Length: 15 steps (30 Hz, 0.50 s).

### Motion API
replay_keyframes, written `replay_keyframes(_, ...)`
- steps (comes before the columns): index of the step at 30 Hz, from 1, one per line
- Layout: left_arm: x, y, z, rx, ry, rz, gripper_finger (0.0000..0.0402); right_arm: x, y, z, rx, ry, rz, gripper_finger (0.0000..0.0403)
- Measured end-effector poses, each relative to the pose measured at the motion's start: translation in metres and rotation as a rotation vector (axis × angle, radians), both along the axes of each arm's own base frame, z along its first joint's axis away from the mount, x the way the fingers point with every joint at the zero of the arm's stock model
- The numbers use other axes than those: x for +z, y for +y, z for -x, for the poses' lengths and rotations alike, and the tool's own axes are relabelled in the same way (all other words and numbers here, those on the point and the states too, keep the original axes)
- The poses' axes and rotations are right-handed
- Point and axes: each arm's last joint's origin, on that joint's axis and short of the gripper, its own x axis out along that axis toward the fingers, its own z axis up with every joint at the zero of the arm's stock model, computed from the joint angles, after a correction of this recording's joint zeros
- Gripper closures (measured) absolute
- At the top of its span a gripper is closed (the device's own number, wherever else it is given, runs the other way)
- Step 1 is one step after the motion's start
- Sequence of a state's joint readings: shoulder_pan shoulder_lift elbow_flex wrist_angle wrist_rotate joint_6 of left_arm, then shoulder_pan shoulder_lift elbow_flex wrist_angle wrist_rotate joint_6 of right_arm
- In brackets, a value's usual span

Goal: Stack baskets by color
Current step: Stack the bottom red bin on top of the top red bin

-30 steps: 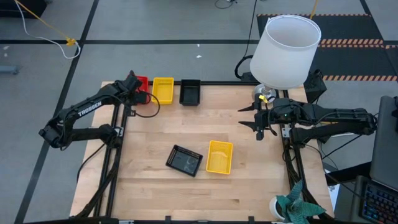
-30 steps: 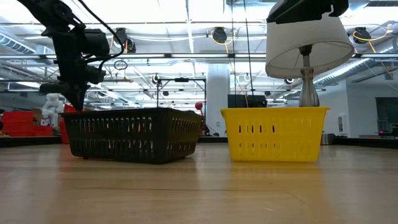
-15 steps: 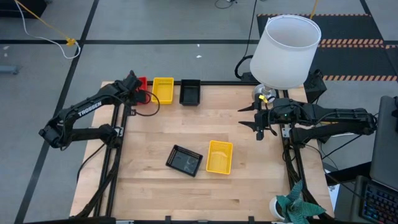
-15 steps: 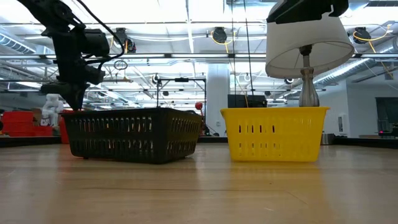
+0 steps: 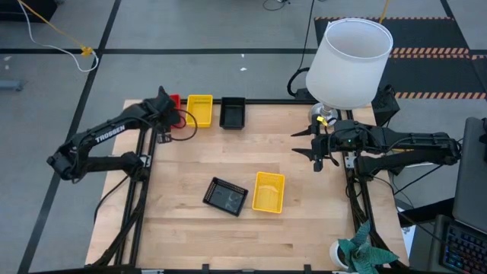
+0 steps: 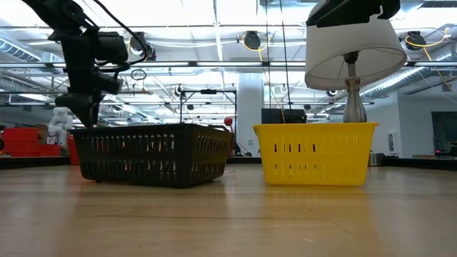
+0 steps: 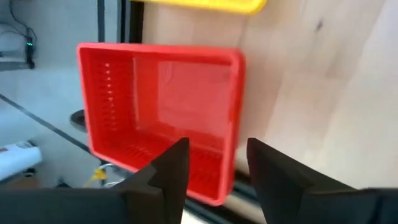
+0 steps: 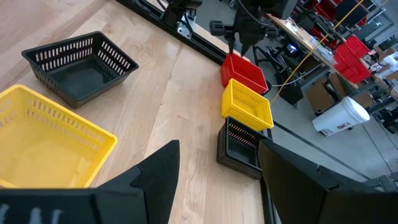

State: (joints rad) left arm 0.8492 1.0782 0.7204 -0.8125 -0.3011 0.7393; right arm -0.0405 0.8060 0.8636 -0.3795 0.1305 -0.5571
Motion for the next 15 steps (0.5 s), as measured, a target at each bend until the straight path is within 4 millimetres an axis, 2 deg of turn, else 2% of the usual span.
replay_keyframes(6,-0.005,-0.014,-0.006,0.016,-0.050,0.105,0.0321,0.000,0.000,0.000,-0.001,0.000,-0.002,0.0190)
replay_keyframes(10,-0.020,-0.020,-0.004,0.016,-0.026,0.137,0.0384,0.000,0.000,0.000,-0.005,-0.002,-0.011,0.0190)
replay_keyframes(12,-0.028,-0.022,-0.001,0.019,-0.015,0.147,0.0395,0.000,0.000,0.000,-0.006,-0.002,-0.013,0.0190)
replay_keyframes(15,-0.037,-0.022,0.000,0.046,-0.005,0.116,0.0391,0.000,0.000,0.000,-0.005,-0.002,-0.013,0.0190)
